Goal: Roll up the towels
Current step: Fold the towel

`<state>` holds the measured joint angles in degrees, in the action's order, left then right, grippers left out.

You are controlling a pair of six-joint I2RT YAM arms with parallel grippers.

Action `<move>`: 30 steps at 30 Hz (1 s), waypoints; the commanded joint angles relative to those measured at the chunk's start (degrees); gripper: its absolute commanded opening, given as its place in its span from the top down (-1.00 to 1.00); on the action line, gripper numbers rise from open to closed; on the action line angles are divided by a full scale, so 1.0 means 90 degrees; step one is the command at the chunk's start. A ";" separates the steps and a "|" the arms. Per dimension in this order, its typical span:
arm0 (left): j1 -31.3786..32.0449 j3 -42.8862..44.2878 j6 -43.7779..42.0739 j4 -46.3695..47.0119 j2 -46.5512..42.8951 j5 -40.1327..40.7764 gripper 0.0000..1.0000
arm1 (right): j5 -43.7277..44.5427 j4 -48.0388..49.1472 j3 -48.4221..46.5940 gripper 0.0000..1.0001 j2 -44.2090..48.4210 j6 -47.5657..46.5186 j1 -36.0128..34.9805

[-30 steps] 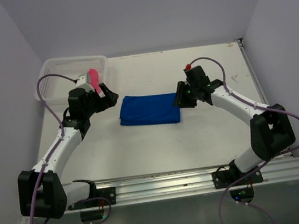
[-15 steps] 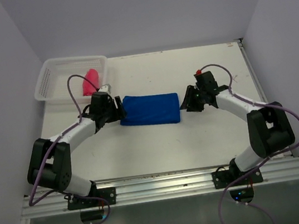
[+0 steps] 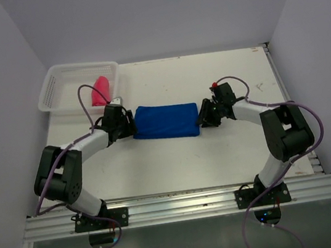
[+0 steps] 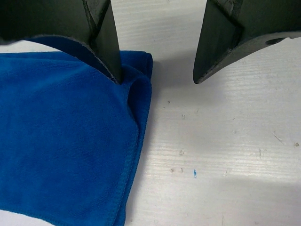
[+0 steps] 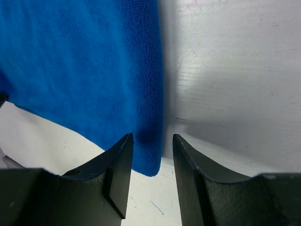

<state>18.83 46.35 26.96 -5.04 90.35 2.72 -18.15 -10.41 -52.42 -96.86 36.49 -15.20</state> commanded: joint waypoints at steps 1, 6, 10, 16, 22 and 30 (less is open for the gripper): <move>0.0017 -0.0013 0.0051 0.0286 0.0205 0.0176 -0.30 | -0.0268 0.0405 0.0082 0.14 -0.0087 0.0076 0.0019; 0.0017 -0.0101 0.0129 0.0413 0.0469 0.0108 -0.24 | -0.0268 0.0493 0.0210 0.15 -0.0146 0.0116 0.0000; 0.0017 -0.0150 0.0217 0.0404 0.0508 0.0010 -0.05 | -0.0327 0.0542 0.0278 0.16 -0.0175 0.0115 -0.0010; 0.0017 -0.0471 0.0383 0.0345 0.0168 -0.0087 0.02 | -0.0444 0.0562 0.0366 0.17 -0.0098 0.0164 -0.0108; 0.0125 -0.0999 0.0588 0.0306 -0.0408 -0.0136 0.03 | -0.0522 0.0552 0.0561 0.14 0.0030 0.0184 -0.0235; 0.0281 -0.1809 0.0891 0.0277 -0.1073 -0.0029 0.04 | -0.0551 0.0493 0.0727 0.18 0.0078 0.0067 -0.0274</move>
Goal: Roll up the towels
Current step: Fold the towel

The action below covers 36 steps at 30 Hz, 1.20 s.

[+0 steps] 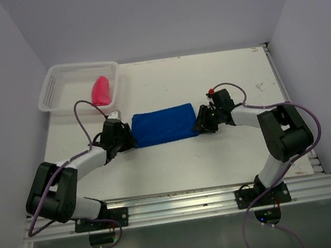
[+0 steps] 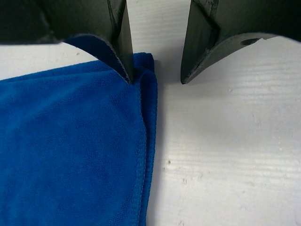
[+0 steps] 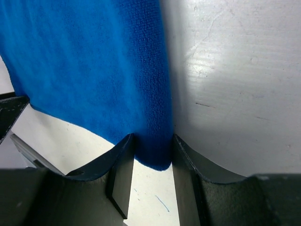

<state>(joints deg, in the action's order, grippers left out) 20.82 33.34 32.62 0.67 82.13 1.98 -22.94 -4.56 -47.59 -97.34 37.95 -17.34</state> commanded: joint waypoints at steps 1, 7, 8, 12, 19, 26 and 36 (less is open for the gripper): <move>0.0070 -0.0433 0.0291 -0.0377 -0.0334 0.0054 0.04 | -0.0029 -0.0167 0.0220 0.19 0.0161 -0.0144 -0.0055; 0.0157 -0.0940 0.0633 -0.0533 -0.1174 -0.0024 0.04 | -0.0049 -0.0266 0.0317 0.50 0.0239 -0.0243 -0.0055; 0.0167 -0.0970 0.0662 -0.0543 -0.1292 -0.0044 0.04 | -0.0068 -0.0236 0.0337 0.53 0.0249 -0.0243 -0.0055; 0.0255 -0.1165 0.0808 -0.0699 -0.1829 -0.0015 0.04 | -0.0088 -0.0246 0.0386 0.73 0.0278 -0.0281 -0.0046; 0.0460 -0.1176 0.0936 -0.0923 -0.2396 0.0043 0.02 | -0.0108 -0.0421 0.0444 0.64 0.0425 -0.0574 -0.0055; 0.0558 0.0180 0.0488 -0.1791 -0.2612 0.0863 -0.56 | -0.0010 -0.0431 0.0366 0.18 0.0600 -0.0555 -0.0046; 0.0558 0.2505 -0.0021 -0.1618 -0.0807 0.0387 -0.99 | 0.0156 -0.0402 0.0278 0.10 0.1001 -0.0399 -0.0026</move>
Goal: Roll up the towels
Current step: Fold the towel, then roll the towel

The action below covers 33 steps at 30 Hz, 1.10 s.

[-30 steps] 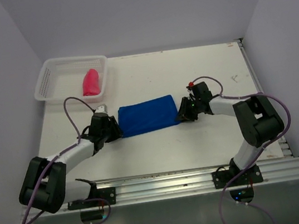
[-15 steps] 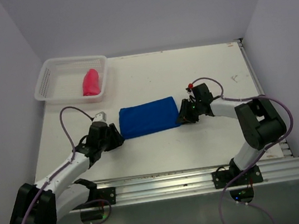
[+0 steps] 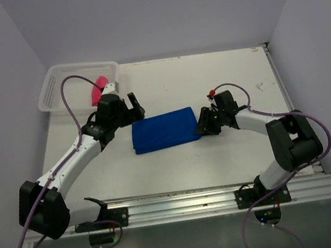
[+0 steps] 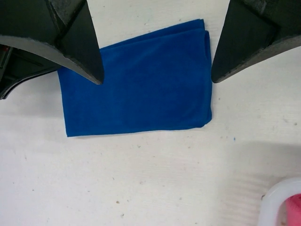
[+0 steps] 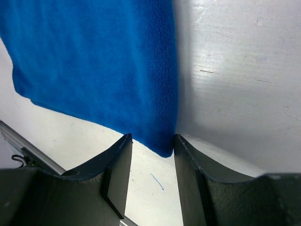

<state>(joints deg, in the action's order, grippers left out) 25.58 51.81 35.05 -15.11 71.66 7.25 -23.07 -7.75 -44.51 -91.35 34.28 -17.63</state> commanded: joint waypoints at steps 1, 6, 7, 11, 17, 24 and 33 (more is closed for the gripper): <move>0.0028 0.0628 -0.0300 0.0233 0.0455 -0.0422 -0.99 | 0.0209 -0.0038 -0.0025 0.11 0.0374 0.0029 0.0005; 0.0097 0.1244 -0.0291 0.0478 0.1274 -0.0921 -0.99 | 0.0249 0.0235 0.0180 0.16 0.0306 0.0185 0.0005; 0.0203 0.1458 -0.0281 0.0469 0.1402 -0.0951 -0.93 | 0.0259 0.0342 0.0267 0.17 0.0277 0.0243 0.0005; 0.0458 0.1938 -0.0223 0.0488 0.2085 -0.1186 -0.82 | 0.0454 0.0441 0.0405 0.17 0.0248 0.0273 0.0005; 0.0936 0.2582 -0.0066 0.0556 0.2885 -0.1254 -0.89 | 0.0454 0.0782 0.0561 0.34 0.0170 0.0400 0.0005; 0.1424 0.3645 0.0558 0.0166 0.3922 -0.1351 -0.87 | 0.0298 0.1552 0.0882 0.86 0.0033 0.0731 0.0005; 0.1757 0.4848 0.1018 -0.0586 0.5152 -0.1294 -0.65 | 0.0522 0.2003 0.1225 0.95 0.0082 0.0761 0.0005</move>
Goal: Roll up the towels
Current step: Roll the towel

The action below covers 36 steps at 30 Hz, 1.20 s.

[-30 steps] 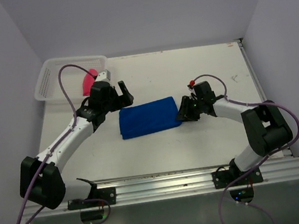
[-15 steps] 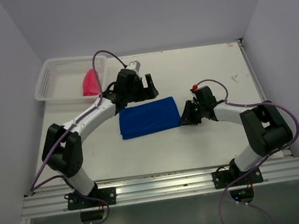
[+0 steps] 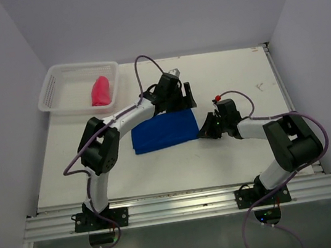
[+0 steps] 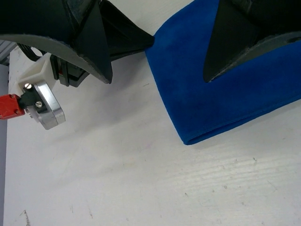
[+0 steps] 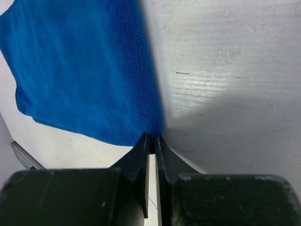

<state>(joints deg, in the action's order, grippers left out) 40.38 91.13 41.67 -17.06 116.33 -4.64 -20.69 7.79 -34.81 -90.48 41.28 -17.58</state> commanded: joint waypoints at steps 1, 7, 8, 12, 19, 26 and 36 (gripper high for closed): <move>0.0142 0.0576 0.0311 -0.0457 0.0363 0.0047 -0.62 | 0.0258 0.0296 0.0156 0.95 -0.0015 -0.0035 -0.0009; 0.0230 0.0939 0.0487 -0.0722 0.0765 0.0301 -0.43 | 0.0297 0.0394 0.0235 0.97 -0.0015 -0.0153 -0.0009; 0.0259 0.1026 0.0497 -0.0731 0.0804 0.0330 -0.41 | 0.0306 0.0413 0.0273 0.98 -0.0015 -0.0220 0.0001; 0.0337 0.1475 0.0497 -0.1013 0.1136 0.0487 -0.37 | 0.0297 0.0481 0.0332 0.99 -0.0064 -0.0309 0.0001; 0.0367 0.1856 0.0429 -0.1327 0.1654 0.0897 -0.34 | 0.0287 0.0580 0.0469 1.00 0.0014 -0.0455 0.0001; 0.0377 0.2374 0.0253 -0.1767 0.2005 0.1258 -0.27 | 0.0297 0.0570 0.0518 1.00 0.0141 -0.0514 0.0001; 0.0377 0.3018 0.0106 -0.2547 0.2601 0.1619 -0.06 | 0.0511 0.0434 0.0459 1.00 0.0267 -0.0699 -0.0145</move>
<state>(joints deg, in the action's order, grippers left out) 43.94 115.13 44.07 -35.99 136.79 6.24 -20.14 14.76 -31.38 -89.60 38.15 -18.02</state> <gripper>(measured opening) 0.537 0.076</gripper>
